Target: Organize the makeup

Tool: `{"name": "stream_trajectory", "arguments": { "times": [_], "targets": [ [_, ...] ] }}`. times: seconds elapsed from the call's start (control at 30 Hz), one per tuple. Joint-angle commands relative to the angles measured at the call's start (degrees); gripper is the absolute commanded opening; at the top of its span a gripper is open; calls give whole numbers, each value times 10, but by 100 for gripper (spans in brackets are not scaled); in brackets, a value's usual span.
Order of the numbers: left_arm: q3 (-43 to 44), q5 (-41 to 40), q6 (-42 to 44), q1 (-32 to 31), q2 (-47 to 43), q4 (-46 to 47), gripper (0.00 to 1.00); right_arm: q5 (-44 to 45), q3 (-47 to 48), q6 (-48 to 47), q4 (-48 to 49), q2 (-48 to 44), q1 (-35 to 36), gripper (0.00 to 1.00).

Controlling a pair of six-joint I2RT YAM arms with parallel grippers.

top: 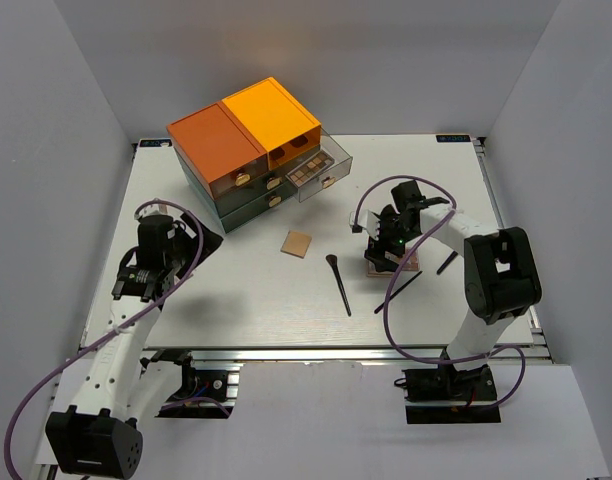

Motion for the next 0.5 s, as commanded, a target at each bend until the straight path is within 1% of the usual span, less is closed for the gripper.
{"name": "stream_trajectory", "arguments": {
  "times": [0.0,0.17,0.47],
  "targets": [
    [-8,10,0,4,-17,8,89,0,-11,0,2,-21,4,89],
    [-18,10,2,6,-24,8,89,16,-33,10,25,-26,9,89],
    [-18,11,14,9,-17,8,89,33,-40,24,41,-27,17,89]
  ]
}}
